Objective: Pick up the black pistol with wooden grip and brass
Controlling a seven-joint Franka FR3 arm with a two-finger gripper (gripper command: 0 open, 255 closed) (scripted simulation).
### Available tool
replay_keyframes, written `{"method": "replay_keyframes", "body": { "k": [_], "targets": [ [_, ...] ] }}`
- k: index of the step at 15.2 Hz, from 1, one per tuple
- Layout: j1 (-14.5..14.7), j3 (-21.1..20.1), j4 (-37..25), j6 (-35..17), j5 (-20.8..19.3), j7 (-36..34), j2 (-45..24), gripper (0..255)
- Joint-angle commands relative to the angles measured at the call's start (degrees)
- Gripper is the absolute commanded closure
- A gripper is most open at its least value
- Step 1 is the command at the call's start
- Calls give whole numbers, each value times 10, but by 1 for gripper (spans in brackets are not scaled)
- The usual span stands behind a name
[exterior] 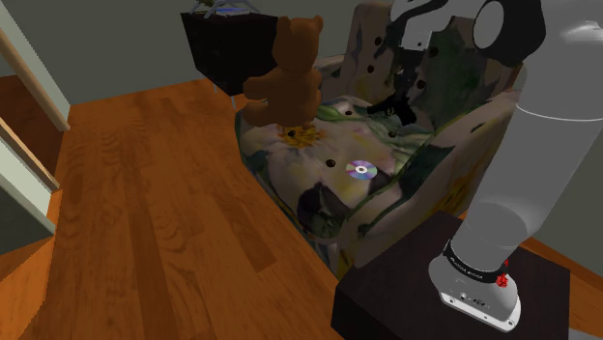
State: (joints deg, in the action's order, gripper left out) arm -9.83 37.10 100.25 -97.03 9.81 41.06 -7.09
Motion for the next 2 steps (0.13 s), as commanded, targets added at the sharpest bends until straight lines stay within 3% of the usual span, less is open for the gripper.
{"method": "replay_keyframes", "body": {
  "k": [1, 2],
  "targets": [
    [-1, 1, -6, 7, -1, 0, 2, 255],
    [-1, 1, -6, 7, -1, 0, 2, 255]
  ]
}}
